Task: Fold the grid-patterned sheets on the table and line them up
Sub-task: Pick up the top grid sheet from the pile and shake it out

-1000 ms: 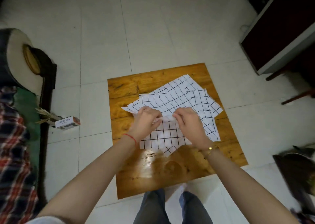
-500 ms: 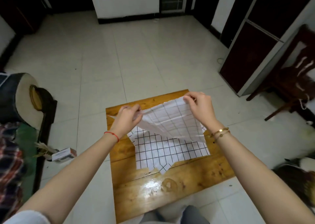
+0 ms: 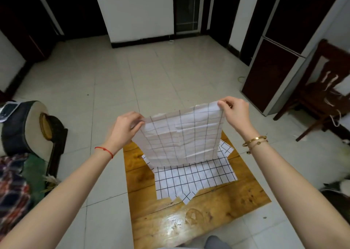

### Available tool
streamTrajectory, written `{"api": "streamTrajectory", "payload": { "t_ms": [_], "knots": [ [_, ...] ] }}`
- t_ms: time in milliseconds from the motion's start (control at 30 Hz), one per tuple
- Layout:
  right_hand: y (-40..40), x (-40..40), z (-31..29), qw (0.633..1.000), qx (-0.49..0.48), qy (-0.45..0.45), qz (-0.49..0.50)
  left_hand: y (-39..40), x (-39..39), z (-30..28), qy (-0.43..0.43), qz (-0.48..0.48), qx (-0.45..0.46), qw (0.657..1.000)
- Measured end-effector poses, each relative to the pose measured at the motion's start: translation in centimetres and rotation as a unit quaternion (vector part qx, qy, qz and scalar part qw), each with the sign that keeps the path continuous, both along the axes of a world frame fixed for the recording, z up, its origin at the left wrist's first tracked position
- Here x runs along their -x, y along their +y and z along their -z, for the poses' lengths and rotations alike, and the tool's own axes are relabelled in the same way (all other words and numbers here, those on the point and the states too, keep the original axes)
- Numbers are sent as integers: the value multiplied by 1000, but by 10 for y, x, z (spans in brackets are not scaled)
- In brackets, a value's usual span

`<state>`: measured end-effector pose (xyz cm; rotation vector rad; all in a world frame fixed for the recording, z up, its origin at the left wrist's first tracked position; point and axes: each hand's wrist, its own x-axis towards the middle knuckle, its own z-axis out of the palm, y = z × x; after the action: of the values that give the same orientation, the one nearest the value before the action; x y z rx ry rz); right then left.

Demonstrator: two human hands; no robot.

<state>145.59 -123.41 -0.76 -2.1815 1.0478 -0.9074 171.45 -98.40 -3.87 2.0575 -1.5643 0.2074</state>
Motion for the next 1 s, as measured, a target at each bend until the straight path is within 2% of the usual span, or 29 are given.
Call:
{"api": "streamTrajectory", "payload": {
  "t_ms": [333,533,633,700,833,1000],
  "knots": [
    [-11,20,-3,997,-14,36,-62,29,-1,-25,-3,25,-13,1000],
    [-22,32,-15,988,5,93,-127,38,8,-43,23,31,-29,999],
    [-33,39,-24,977,-19,114,-178,41,14,-55,68,20,-40,997],
    [-43,42,-29,966,-61,117,-221,41,18,-64,132,12,-56,990],
    [-70,45,-38,941,-155,101,-282,33,23,-83,282,5,-126,951],
    [-107,36,-36,924,-205,94,-309,10,17,-93,344,-16,-145,927]
  ]
}}
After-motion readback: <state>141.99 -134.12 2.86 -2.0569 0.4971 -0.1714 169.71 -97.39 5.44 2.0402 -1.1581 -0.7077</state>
